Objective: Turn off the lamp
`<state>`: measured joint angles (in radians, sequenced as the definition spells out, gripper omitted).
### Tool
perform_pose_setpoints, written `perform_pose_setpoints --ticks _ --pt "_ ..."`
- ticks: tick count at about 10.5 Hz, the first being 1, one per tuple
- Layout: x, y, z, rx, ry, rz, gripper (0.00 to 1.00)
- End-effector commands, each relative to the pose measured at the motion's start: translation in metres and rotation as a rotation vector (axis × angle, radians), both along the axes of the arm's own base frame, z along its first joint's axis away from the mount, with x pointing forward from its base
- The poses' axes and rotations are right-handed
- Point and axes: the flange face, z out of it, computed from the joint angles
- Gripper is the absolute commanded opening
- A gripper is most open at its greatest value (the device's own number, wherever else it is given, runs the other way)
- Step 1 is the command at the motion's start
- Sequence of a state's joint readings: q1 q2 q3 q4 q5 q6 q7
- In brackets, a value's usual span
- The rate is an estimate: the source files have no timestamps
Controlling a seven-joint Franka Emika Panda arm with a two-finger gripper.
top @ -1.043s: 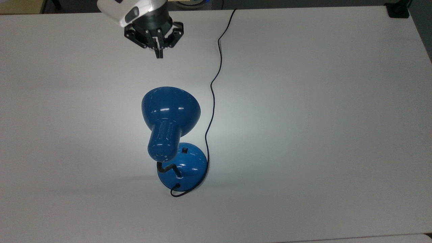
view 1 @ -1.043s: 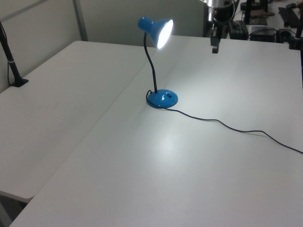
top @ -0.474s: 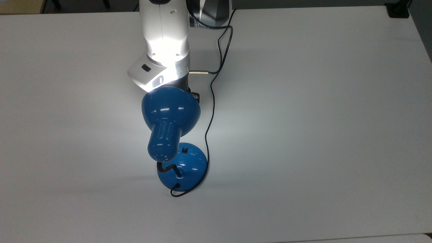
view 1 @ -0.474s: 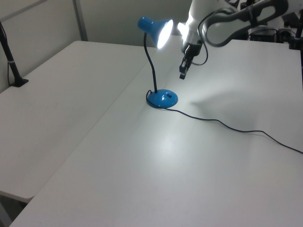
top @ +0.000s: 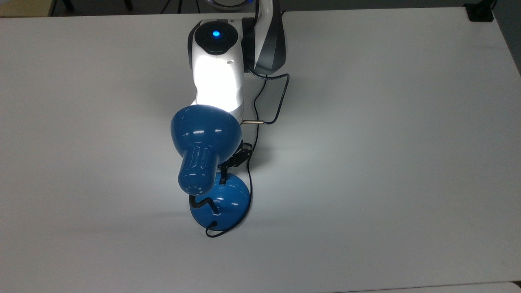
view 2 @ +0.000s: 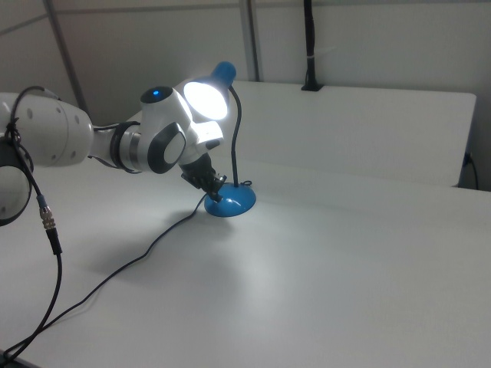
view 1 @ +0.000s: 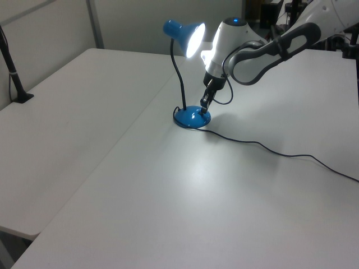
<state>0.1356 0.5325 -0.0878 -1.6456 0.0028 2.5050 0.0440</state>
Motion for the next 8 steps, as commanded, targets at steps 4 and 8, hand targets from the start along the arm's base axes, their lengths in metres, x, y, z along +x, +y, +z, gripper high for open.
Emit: perform_pose_setpoints --ticks 4,8 --pt "0.009 0.007 -0.016 -0.027 -0.04 -0.001 0.0" --pt "-0.006 0.004 -0.033 -0.038 0.009 0.004 0.0"
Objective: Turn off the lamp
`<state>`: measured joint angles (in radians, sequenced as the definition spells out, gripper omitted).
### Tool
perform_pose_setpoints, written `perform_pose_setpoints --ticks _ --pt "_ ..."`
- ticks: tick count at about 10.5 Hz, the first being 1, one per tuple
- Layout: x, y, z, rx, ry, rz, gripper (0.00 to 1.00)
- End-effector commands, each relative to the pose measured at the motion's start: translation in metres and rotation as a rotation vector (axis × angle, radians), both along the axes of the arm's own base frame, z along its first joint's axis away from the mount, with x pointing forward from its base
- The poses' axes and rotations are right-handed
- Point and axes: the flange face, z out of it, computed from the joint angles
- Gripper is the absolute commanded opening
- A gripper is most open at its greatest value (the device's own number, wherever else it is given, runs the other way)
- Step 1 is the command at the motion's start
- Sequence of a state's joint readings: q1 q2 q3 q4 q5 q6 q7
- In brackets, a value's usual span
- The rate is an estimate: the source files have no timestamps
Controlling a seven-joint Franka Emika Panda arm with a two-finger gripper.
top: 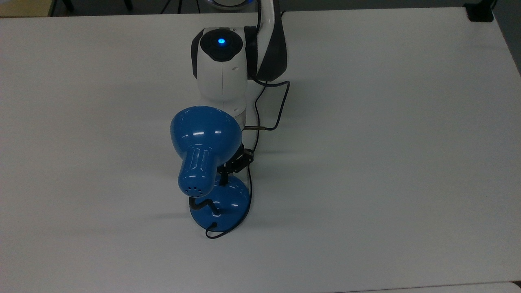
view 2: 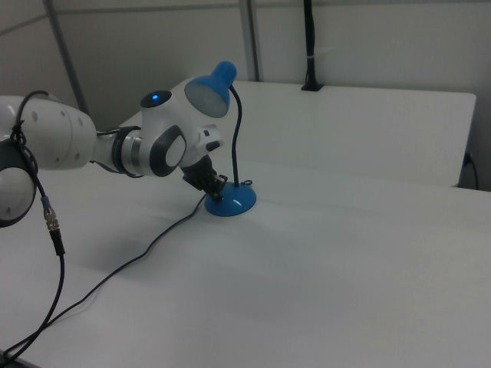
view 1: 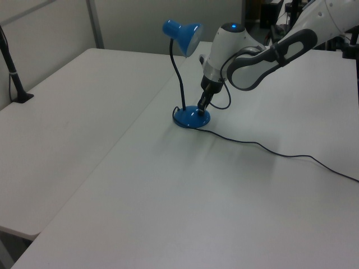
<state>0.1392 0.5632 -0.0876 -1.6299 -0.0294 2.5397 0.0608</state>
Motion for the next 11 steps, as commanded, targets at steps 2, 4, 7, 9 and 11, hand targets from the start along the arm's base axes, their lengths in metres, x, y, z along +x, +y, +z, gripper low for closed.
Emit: perform_pose_setpoints --ticks 2,4,7,9,11 --pt "-0.019 -0.003 -0.031 -0.024 0.052 -0.006 0.0" --pt "-0.036 -0.004 -0.025 -0.02 0.07 -0.007 0.0" --pt "-0.072 -0.005 0.057 -0.005 0.179 -0.031 0.0" --pt "-0.104 -0.008 0.125 0.001 0.259 -0.034 0.18" --pt "-0.141 -0.021 0.179 -0.001 0.332 -0.047 1.0"
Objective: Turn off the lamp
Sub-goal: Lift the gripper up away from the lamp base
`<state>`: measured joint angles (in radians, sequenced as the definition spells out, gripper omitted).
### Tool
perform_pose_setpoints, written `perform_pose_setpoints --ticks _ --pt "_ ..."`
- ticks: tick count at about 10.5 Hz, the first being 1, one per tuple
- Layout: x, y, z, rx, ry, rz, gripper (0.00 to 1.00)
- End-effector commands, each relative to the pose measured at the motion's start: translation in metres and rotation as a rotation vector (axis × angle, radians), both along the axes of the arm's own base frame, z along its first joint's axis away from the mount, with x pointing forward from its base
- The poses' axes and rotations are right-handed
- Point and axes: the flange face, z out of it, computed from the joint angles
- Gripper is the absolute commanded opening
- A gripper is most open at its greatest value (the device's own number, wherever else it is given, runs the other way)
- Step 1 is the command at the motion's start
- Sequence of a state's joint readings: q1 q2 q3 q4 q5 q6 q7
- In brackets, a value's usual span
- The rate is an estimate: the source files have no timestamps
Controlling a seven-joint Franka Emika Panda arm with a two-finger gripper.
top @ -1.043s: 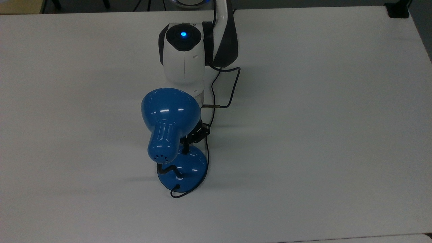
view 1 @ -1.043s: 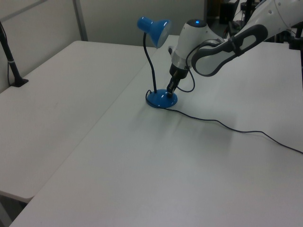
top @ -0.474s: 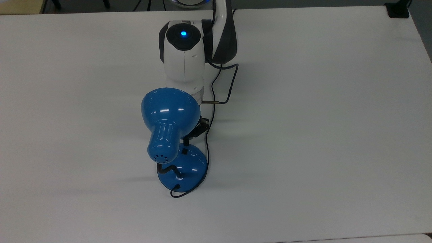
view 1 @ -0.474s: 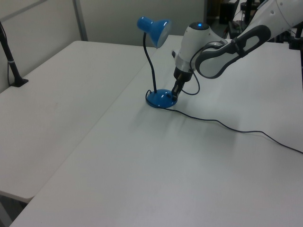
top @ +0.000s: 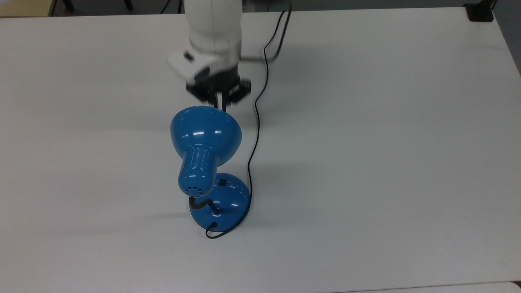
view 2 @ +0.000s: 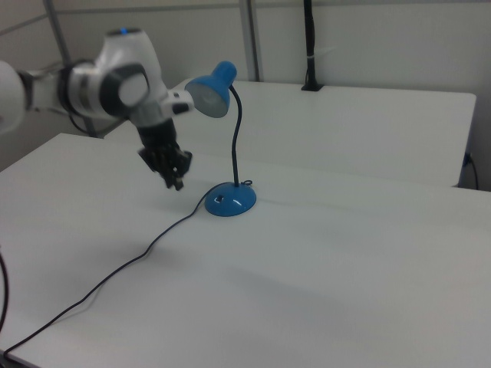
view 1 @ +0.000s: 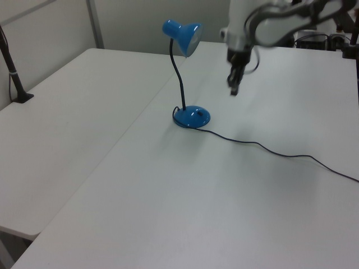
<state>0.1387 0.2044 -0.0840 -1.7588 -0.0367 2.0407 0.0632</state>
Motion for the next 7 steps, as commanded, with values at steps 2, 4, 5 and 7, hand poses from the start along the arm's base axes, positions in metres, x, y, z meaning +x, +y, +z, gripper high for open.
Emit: perform_pose_setpoints --ticks 2,4,5,7 --pt "-0.071 -0.02 0.097 -0.008 0.133 -0.051 1.0" --pt "-0.075 -0.034 0.12 -0.001 0.159 -0.073 1.0" --pt "-0.077 -0.036 0.125 0.0 0.162 -0.077 1.0" --pt "-0.075 -0.043 0.13 0.003 0.153 -0.089 1.0"
